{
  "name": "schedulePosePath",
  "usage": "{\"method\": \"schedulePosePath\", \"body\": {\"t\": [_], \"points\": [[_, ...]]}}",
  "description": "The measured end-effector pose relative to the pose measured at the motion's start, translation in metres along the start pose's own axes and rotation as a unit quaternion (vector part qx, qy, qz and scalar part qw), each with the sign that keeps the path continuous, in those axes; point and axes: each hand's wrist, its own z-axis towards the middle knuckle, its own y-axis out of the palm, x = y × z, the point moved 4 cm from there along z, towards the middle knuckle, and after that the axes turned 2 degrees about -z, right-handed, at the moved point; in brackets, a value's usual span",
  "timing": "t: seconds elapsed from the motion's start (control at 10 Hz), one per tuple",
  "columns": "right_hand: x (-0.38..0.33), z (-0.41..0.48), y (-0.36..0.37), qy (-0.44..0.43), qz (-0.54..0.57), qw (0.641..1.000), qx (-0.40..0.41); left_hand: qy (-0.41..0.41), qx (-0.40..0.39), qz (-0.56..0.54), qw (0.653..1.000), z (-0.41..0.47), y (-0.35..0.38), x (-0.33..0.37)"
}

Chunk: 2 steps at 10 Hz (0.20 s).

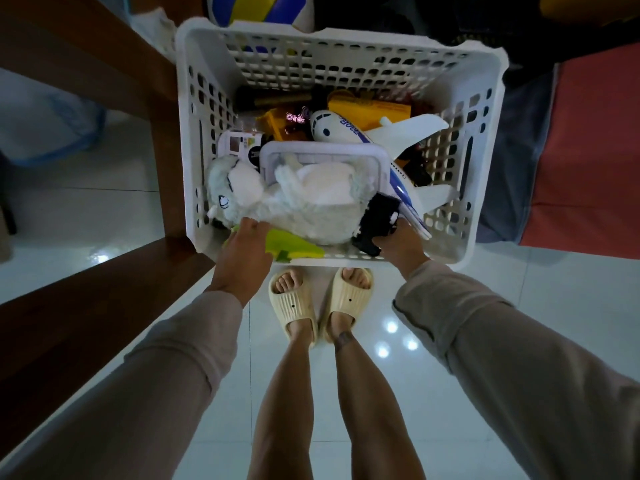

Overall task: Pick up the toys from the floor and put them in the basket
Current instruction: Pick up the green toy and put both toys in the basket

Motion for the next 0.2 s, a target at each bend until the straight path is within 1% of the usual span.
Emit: {"method": "schedulePosePath", "body": {"t": [0.1,0.2], "points": [[0.001,-0.008,-0.008,-0.005,-0.026,0.999,-0.046,0.003,0.001,-0.020,1.000,-0.013,-0.002,-0.004],[0.001,-0.022,-0.025,-0.034,0.010,0.994,-0.101,-0.015,-0.006,-0.007,1.000,-0.030,-0.003,-0.013]]}}
